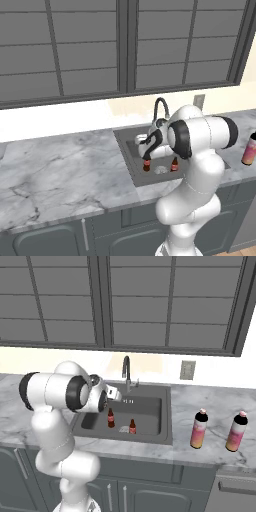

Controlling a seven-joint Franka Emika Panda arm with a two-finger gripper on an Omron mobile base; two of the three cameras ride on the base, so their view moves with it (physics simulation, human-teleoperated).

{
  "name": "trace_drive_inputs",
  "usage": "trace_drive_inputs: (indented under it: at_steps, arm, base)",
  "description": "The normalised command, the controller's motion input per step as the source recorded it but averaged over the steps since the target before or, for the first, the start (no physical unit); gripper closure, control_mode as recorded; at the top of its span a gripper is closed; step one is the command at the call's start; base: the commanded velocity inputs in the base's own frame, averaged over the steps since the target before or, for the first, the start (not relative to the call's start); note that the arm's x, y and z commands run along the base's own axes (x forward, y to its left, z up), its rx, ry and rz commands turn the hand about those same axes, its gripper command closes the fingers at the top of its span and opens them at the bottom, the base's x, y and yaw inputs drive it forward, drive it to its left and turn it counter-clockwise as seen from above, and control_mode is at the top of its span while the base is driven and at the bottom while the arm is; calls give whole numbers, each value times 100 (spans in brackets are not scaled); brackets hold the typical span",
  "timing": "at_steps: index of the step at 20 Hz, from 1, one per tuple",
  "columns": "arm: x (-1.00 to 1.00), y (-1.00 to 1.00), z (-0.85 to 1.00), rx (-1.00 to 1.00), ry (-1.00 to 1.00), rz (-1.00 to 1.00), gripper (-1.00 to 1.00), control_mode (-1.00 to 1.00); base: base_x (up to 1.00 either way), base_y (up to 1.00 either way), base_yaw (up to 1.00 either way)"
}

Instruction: Place the large bottle from the dining counter next to the other large bottle outside the sink, and place the small bottle from the dining counter next to the other small bottle inside the sink.

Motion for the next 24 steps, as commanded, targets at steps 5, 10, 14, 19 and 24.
trace_drive_inputs:
  at_steps: [5, 10, 14, 19, 24]
  arm:
    - [0, 15, 71, -2, 6, 1, -100, -100]
    - [1, 1, 41, -4, -2, 0, -100, -100]
    - [-3, 0, 28, 0, -7, 0, -100, -100]
    - [0, 0, 2, 0, -1, 0, -100, -100]
    - [-7, 5, 3, 0, -2, 0, -100, -100]
  base:
    - [0, 0, 0]
    - [0, 0, 0]
    - [0, 0, 0]
    - [0, 0, 0]
    - [0, 0, 0]
